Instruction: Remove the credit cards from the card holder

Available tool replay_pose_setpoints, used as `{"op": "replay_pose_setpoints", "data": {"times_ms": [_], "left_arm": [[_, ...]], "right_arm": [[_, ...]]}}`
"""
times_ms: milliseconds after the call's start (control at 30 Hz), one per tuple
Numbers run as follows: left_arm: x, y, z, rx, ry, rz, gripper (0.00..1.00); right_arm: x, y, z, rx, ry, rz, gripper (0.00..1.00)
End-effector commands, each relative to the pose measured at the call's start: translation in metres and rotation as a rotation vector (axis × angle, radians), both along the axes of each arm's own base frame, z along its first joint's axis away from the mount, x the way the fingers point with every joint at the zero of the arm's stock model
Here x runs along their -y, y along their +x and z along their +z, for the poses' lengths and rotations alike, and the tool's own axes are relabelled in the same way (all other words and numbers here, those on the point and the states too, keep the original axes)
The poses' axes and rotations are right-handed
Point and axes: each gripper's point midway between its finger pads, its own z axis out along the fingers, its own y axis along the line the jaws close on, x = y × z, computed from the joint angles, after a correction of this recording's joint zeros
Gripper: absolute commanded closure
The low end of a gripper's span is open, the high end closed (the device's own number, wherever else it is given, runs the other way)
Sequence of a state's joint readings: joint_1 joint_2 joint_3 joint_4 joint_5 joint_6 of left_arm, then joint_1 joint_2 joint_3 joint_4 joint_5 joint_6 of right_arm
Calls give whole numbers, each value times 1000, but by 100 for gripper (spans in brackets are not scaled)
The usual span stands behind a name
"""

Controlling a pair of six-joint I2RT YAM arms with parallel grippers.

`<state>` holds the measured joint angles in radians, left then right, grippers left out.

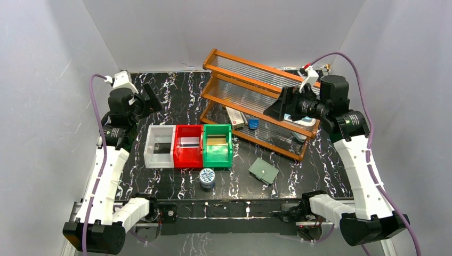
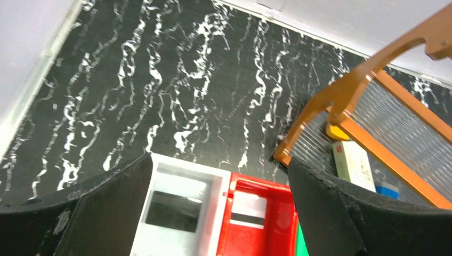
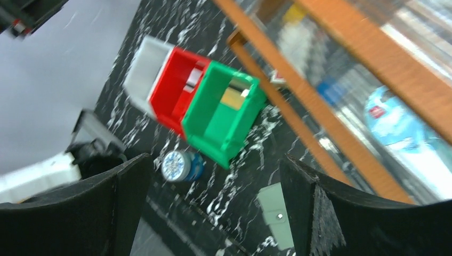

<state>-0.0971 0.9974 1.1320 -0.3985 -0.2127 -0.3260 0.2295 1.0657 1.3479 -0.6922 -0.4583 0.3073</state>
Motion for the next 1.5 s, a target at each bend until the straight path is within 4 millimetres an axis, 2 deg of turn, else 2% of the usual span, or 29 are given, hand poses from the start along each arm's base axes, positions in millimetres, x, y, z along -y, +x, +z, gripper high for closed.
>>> {"op": "replay_pose_setpoints", "data": {"times_ms": [0,167,300,400,500,600,733,867,1067,1233,1333,1467], "left_arm": [[25,-9,-11,-39,-101,-133,2],[38,-13,-40,-156,-146,-200,2],[42,-15,-52,-200,-169,-215,2],[41,-18,-60,-226,-170,-208,2],[39,-18,-67,-248,-166,-194,2],[34,-17,-70,-259,-156,-171,2],[33,-11,-66,-257,-144,-169,2],[33,-3,-63,-259,-126,-188,2],[42,5,-66,-266,-141,-234,2],[45,4,-73,-283,-150,-249,2],[46,3,-74,-287,-154,-256,2],[47,1,-73,-282,-151,-266,2]], "right_arm": [[-22,-43,2,-71,71,233,5],[-44,-46,-46,-196,-85,224,7],[-50,-31,-83,-248,-270,103,10],[-55,-20,-98,-227,-393,26,12],[-68,-9,-105,-178,-465,-33,14],[-70,4,-114,-170,-520,-153,17],[-56,23,-129,-163,-576,-350,18],[-39,43,-134,-117,-608,-505,18],[-17,81,-147,-106,-600,-595,18],[5,107,-150,-59,-636,-688,18],[20,122,-157,-63,-653,-698,19],[39,137,-156,-45,-697,-713,18]]}}
